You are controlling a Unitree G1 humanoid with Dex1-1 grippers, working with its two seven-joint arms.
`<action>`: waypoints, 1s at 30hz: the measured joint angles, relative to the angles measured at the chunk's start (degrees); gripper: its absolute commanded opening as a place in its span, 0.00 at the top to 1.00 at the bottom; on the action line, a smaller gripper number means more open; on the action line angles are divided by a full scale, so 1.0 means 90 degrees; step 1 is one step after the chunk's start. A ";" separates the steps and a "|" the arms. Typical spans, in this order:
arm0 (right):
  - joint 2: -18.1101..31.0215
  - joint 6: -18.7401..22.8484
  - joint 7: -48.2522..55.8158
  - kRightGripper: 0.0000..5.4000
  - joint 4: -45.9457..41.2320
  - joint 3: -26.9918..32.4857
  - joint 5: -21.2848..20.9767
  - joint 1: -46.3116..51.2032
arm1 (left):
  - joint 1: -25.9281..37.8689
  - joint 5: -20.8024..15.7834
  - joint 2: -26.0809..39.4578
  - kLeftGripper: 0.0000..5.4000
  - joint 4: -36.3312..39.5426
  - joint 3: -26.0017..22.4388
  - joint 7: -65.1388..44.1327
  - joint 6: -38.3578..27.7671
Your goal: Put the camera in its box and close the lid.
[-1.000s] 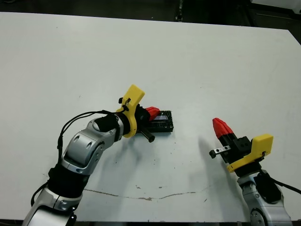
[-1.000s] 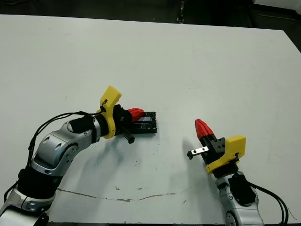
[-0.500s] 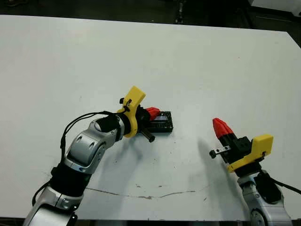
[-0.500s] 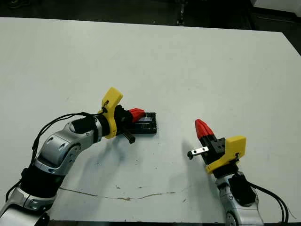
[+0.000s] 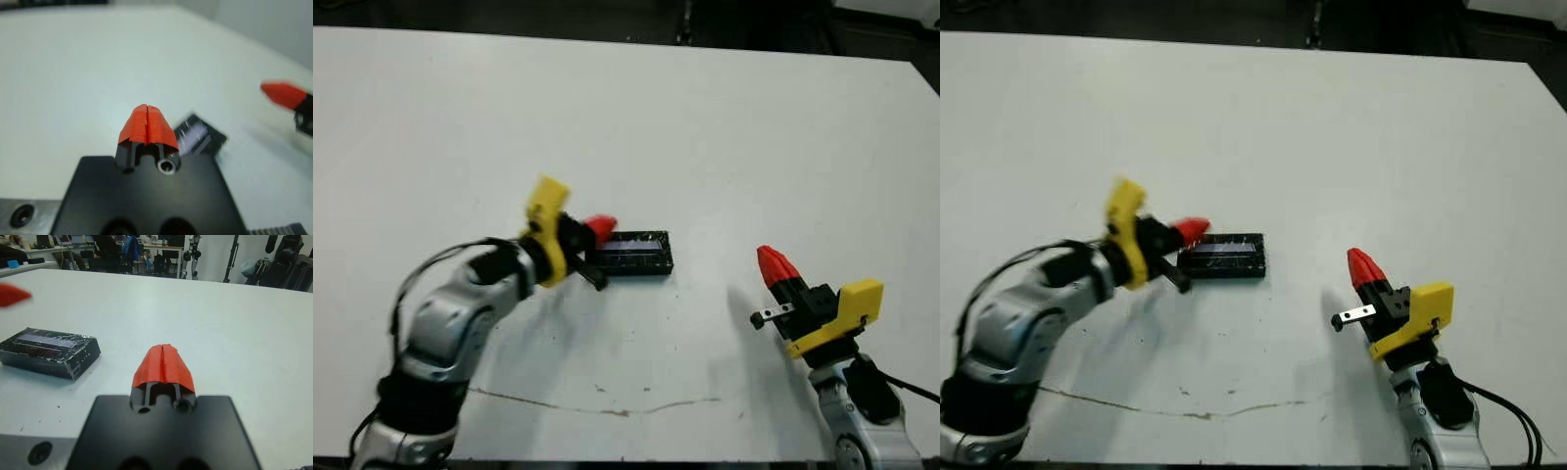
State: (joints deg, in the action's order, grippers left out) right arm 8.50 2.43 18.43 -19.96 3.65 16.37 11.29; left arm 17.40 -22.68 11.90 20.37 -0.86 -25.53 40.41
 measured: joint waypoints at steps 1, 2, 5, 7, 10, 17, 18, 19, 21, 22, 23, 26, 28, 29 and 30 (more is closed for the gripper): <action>-0.0001 -0.0001 -0.0032 1.00 -0.0012 0.0032 0.0000 -0.0014 | -0.0072 -0.0026 0.0019 1.00 0.0049 -0.0135 -0.0001 -0.0180; -0.0001 -0.0010 -0.0057 1.00 -0.0019 0.0073 0.0000 -0.0029 | -0.0147 -0.0059 0.0038 1.00 0.0073 -0.0262 -0.0001 -0.0356; -0.0002 -0.0034 -0.0113 1.00 -0.0048 0.0182 0.0074 -0.0124 | -0.0365 -0.0154 0.0022 1.00 0.0074 -0.0614 0.0030 -0.0870; -0.0001 -0.0034 -0.0124 1.00 -0.0088 0.0270 0.0195 -0.0233 | -0.0499 -0.0152 -0.0017 1.00 0.0053 -0.0778 0.0156 -0.1187; 0.0001 -0.0034 -0.0133 1.00 -0.0098 0.0400 0.0359 -0.0421 | -0.0780 0.0031 -0.0081 1.00 0.0039 -0.0891 0.0440 -0.1698; -0.0046 -0.0030 -0.0317 1.00 -0.0208 0.0472 0.0425 -0.0653 | -0.1579 0.0573 -0.0488 1.00 -0.0151 -0.0877 0.0939 -0.3298; -0.0068 -0.0030 -0.0365 1.00 -0.0208 0.0473 0.0424 -0.0677 | -0.1711 0.0597 -0.0561 1.00 -0.0174 -0.0868 0.0993 -0.3465; -0.0089 -0.0030 -0.0398 1.00 -0.0207 0.0474 0.0421 -0.0698 | -0.1835 0.0647 -0.0626 1.00 -0.0210 -0.0847 0.1043 -0.3645; -0.0112 -0.0030 -0.0421 1.00 -0.0205 0.0472 0.0417 -0.0716 | -0.2063 0.0803 -0.0770 1.00 -0.0294 -0.0765 0.1143 -0.4022; -0.0129 -0.0030 -0.0446 1.00 -0.0205 0.0469 0.0414 -0.0720 | -0.2162 0.0927 -0.0858 1.00 -0.0367 -0.0708 0.1214 -0.4280; -0.0138 -0.0030 -0.0478 1.00 -0.0205 0.0464 0.0401 -0.0721 | -0.2225 0.1075 -0.0915 1.00 -0.0445 -0.0643 0.1292 -0.4507; -0.0150 0.0021 -0.0625 1.00 -0.0213 0.0413 0.0297 -0.0720 | -0.2279 0.1378 -0.1110 1.00 -0.0627 -0.0484 0.1514 -0.5021; -0.0166 0.0119 -0.0765 1.00 -0.0230 0.0340 0.0146 -0.0707 | -0.2283 0.1534 -0.1160 1.00 -0.0719 -0.0392 0.1626 -0.5216; -0.0182 0.0142 -0.0813 1.00 -0.0231 0.0303 0.0096 -0.0699 | -0.2282 0.1576 -0.1174 1.00 -0.0762 -0.0359 0.1664 -0.5310; -0.0202 0.0151 -0.0838 1.00 -0.0231 0.0272 0.0077 -0.0689 | -0.2281 0.1610 -0.1182 1.00 -0.0799 -0.0330 0.1692 -0.5395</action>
State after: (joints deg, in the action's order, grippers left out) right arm 6.68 3.79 10.89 -22.04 6.10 17.06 5.09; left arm -3.12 -8.19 1.26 13.18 -3.84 -10.31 -8.14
